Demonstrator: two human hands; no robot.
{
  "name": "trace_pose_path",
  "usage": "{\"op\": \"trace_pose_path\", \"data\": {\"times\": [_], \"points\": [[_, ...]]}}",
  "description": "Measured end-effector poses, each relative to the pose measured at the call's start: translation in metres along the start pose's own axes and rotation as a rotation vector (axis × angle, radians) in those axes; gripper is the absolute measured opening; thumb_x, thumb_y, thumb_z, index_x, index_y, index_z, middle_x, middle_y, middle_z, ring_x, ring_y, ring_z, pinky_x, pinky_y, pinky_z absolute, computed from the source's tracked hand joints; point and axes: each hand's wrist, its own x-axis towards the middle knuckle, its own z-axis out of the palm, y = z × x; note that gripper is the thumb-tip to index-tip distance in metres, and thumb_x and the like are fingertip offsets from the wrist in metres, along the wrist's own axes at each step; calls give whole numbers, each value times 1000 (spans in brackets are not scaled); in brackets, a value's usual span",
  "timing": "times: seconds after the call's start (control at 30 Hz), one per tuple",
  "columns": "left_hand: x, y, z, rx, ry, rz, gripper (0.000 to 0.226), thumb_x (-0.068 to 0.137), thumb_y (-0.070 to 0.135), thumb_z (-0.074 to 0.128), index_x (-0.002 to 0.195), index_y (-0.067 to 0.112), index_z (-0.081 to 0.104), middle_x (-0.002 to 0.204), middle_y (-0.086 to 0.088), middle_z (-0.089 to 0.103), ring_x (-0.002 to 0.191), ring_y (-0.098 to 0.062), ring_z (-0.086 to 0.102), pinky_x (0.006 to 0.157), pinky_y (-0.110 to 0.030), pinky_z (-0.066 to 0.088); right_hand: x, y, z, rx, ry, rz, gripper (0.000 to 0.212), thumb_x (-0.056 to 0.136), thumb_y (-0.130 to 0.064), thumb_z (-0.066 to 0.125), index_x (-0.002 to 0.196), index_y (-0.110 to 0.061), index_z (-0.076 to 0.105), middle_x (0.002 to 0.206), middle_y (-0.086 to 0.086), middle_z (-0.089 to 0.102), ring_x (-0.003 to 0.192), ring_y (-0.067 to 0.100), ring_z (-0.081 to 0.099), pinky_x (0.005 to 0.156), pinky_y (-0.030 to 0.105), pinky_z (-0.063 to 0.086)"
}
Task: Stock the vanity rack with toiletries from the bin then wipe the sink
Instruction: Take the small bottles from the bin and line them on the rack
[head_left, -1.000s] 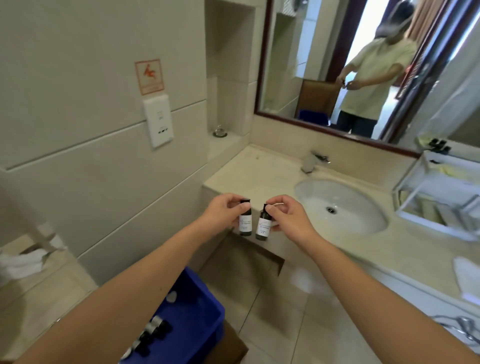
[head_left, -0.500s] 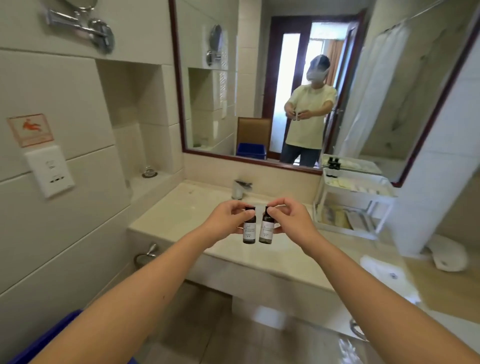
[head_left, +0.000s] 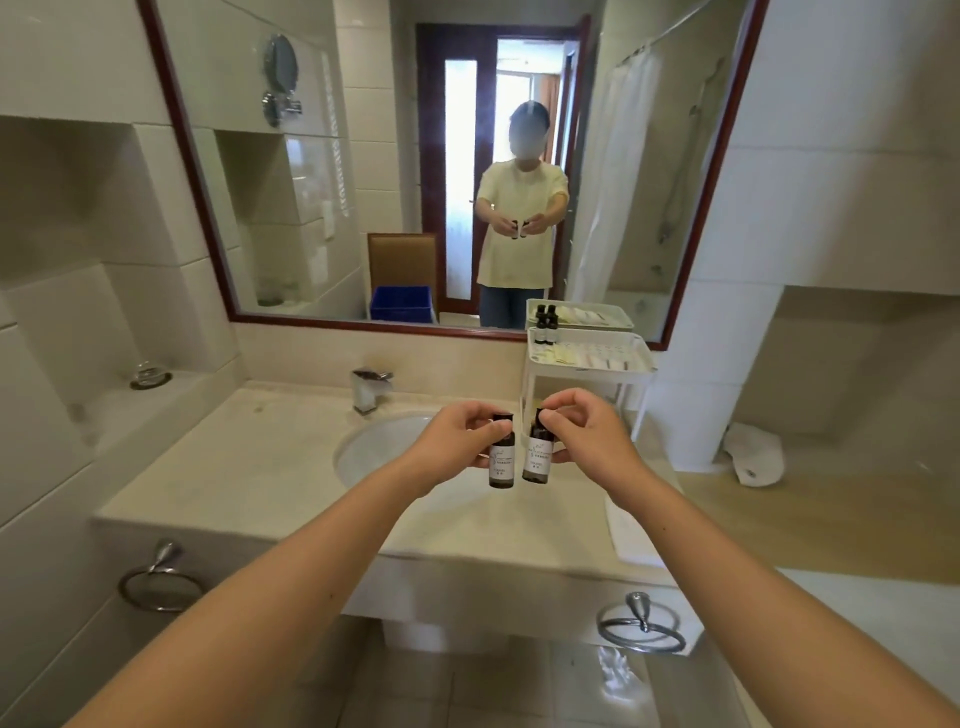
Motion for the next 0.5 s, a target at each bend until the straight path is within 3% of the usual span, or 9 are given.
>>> {"op": "trace_pose_path", "data": {"times": [0.13,0.3,0.5], "points": [[41,-3,17,22,-40,-3,20,96,19,57,115,15,62,105,-6,69,93,-15,66,75,-26,57,23,20,-20,-7,41,34,12,94,-13,59,105,-9,60,90,3,69,84,16,65,67,31,58],[107,-9,35,28,-100,9,24,96,20,57,119,14,60,106,-4,68,91,-11,66,67,-19,56,75,43,-41,-12,93,54,10,94,-13,59,103,-11,60,94,7,69,86,18,66,60,26,53],[205,-8,43,35,-176,22,22,96,21,56,117,17,61,99,5,69,90,-6,65,68,-18,55,161,64,-63,-49,151,76,7,92,-16,61,99,-16,61,99,10,69,93,24,67,74,41,60]]}}
